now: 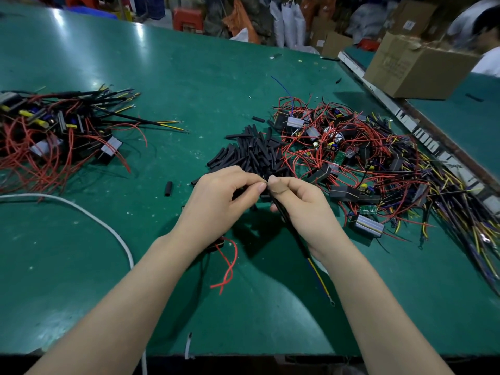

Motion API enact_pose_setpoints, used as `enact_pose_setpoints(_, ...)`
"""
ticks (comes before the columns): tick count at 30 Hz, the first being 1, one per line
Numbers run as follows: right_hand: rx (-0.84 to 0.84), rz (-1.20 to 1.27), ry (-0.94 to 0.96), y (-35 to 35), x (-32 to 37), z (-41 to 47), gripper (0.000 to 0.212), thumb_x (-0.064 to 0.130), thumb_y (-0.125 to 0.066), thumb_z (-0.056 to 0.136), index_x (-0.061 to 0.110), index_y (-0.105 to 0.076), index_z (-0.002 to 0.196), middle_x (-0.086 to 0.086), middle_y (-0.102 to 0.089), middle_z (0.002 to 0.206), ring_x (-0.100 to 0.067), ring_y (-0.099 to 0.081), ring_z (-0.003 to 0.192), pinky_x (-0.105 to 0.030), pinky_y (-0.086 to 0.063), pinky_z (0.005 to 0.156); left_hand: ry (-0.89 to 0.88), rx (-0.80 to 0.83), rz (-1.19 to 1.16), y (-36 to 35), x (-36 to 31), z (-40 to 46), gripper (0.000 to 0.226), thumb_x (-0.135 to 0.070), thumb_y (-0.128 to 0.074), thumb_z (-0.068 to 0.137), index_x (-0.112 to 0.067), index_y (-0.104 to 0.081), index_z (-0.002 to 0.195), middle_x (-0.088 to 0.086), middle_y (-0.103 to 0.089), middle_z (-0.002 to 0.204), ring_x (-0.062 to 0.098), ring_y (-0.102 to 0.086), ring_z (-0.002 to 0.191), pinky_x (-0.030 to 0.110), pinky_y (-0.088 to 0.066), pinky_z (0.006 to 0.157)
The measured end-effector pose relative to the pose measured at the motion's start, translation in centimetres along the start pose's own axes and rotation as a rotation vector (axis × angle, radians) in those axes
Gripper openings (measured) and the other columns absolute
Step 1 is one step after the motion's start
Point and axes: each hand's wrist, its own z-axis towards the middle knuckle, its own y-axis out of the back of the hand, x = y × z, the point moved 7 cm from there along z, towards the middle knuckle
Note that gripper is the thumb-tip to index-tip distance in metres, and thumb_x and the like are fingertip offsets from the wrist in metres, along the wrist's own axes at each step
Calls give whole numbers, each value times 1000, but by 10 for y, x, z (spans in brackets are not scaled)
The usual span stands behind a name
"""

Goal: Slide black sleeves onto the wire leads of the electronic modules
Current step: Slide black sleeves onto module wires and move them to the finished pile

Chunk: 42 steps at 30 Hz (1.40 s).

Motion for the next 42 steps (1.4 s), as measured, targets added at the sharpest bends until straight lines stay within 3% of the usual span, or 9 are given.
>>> enact_pose_setpoints(5,2,-62,-67,-1,-4,-2,30,34,-48,98,17,-64,79,-9,-48,73,-5,-49,57,-16,-36,50,-76,11,-9,-2,-11,-2,13,-11,-65,84,-10,-73,95,2,-65,76,9,-56,69,20,-45,67)
enact_pose_setpoints(8,-10,-88,-76,0,-4,-2,32,39,-48,97,19,-65,78,-4,-50,66,-5,-46,52,-19,-33,50,-25,18,-43,-1,-6,0,12,-13,-66,84,-12,-73,95,-1,-66,76,5,-56,71,12,-42,69)
enact_pose_setpoints(14,26,4,-135,-1,-6,-2,30,39,-51,96,21,-67,78,7,-56,66,-5,-52,58,-23,-35,57,-102,76,-67,-3,-10,0,13,-8,-62,86,-8,-71,97,2,-68,86,7,-59,79,17,-46,75)
enact_pose_setpoints(19,21,24,-92,0,-3,-2,33,54,-56,83,25,-68,76,14,-57,62,-5,-55,58,-24,-36,57,-43,23,-81,0,-5,1,10,-12,-63,86,-10,-69,94,-11,-63,83,-1,-57,77,12,-44,75)
enact_pose_setpoints(22,52,-26,-57,-1,-4,-2,22,45,-62,87,25,-67,80,14,-58,61,-2,-51,57,-21,-36,55,7,44,-104,-1,-2,-1,9,-15,-65,86,-14,-62,95,-14,-60,77,-2,-55,72,13,-43,70)
enact_pose_setpoints(26,63,9,-65,-1,-5,-1,10,28,-64,90,25,-67,81,15,-63,69,-2,-53,60,-22,-36,56,109,83,-193,-3,6,-3,24,-12,-64,89,-24,-45,98,-7,-62,79,12,-58,72,21,-43,70)
enact_pose_setpoints(33,68,-26,128,2,6,-2,12,8,-65,89,19,-63,83,15,-62,62,2,-52,56,-10,-40,56,194,103,-299,-4,13,-3,19,-21,-60,91,-31,-45,97,-19,-63,82,6,-61,80,29,-48,77)
enact_pose_setpoints(38,-16,-205,244,4,7,-2,18,12,-68,88,27,-61,79,20,-59,65,2,-50,57,-20,-41,63,216,60,-300,-2,13,-3,16,-32,-57,85,-35,-45,94,-10,-63,81,22,-63,79,47,-49,80)
enact_pose_setpoints(42,-78,-286,340,5,11,-4,21,15,-68,85,32,-59,77,17,-58,72,0,-50,58,-18,-40,61,253,59,-339,-2,15,-3,16,-27,-62,87,-32,-48,93,-6,-65,78,24,-63,77,42,-50,78)
